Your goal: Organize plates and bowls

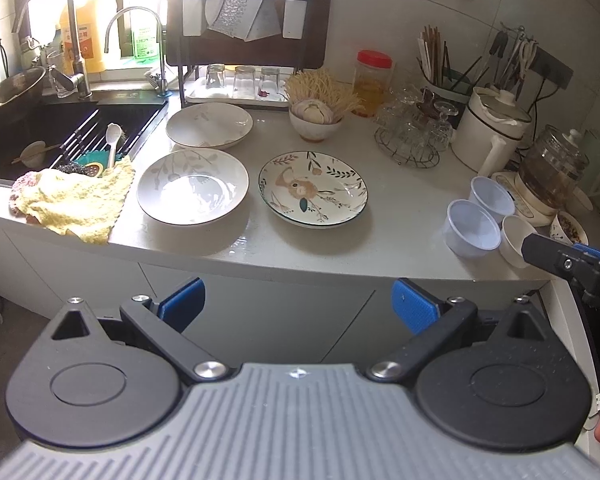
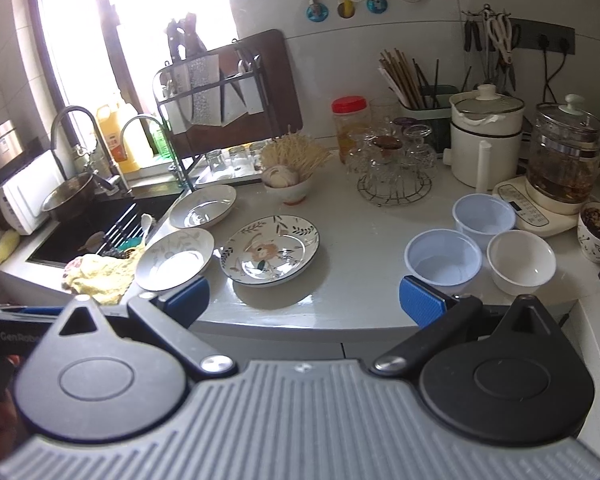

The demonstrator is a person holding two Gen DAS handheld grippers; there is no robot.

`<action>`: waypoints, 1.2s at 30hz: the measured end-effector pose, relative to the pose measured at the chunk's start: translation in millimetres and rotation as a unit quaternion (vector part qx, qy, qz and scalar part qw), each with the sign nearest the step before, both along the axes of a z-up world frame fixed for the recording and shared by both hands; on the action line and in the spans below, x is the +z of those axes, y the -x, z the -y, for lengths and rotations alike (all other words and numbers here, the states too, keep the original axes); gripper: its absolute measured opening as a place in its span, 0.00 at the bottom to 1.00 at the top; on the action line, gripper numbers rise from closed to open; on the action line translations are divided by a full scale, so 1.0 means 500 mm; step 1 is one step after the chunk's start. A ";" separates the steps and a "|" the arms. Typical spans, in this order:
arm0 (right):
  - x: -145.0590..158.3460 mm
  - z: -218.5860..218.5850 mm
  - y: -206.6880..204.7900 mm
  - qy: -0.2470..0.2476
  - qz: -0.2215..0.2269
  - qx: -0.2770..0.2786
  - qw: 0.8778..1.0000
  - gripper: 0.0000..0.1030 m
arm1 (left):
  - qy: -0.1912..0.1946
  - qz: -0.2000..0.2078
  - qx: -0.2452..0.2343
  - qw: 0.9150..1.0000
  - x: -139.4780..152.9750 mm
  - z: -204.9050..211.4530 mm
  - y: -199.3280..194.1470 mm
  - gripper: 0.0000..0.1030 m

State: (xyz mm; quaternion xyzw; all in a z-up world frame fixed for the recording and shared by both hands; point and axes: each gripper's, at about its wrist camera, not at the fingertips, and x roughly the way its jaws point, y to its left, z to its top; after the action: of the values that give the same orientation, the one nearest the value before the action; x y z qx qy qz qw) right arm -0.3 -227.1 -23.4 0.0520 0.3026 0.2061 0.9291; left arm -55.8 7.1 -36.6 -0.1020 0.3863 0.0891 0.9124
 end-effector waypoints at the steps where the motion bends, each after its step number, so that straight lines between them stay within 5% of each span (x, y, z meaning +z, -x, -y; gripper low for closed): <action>1: 0.000 -0.002 0.001 0.000 0.000 0.001 1.000 1.00 | 0.000 0.000 0.001 1.000 0.001 -0.002 0.000 0.98; 19: -0.011 -0.037 0.002 0.014 -0.020 0.024 0.999 1.00 | 0.007 -0.001 0.010 1.000 0.007 -0.006 0.014 0.98; 36: -0.052 -0.168 -0.068 0.031 -0.013 0.000 0.999 1.00 | 0.015 -0.028 -0.030 0.999 -0.043 -0.152 -0.131 0.98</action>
State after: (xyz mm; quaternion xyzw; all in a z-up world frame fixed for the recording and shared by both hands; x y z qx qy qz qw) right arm 33.4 -142.9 -49.6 0.0255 0.3210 0.1962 0.9262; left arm 9.6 83.2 -58.0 -0.1016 0.4157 0.0585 0.9019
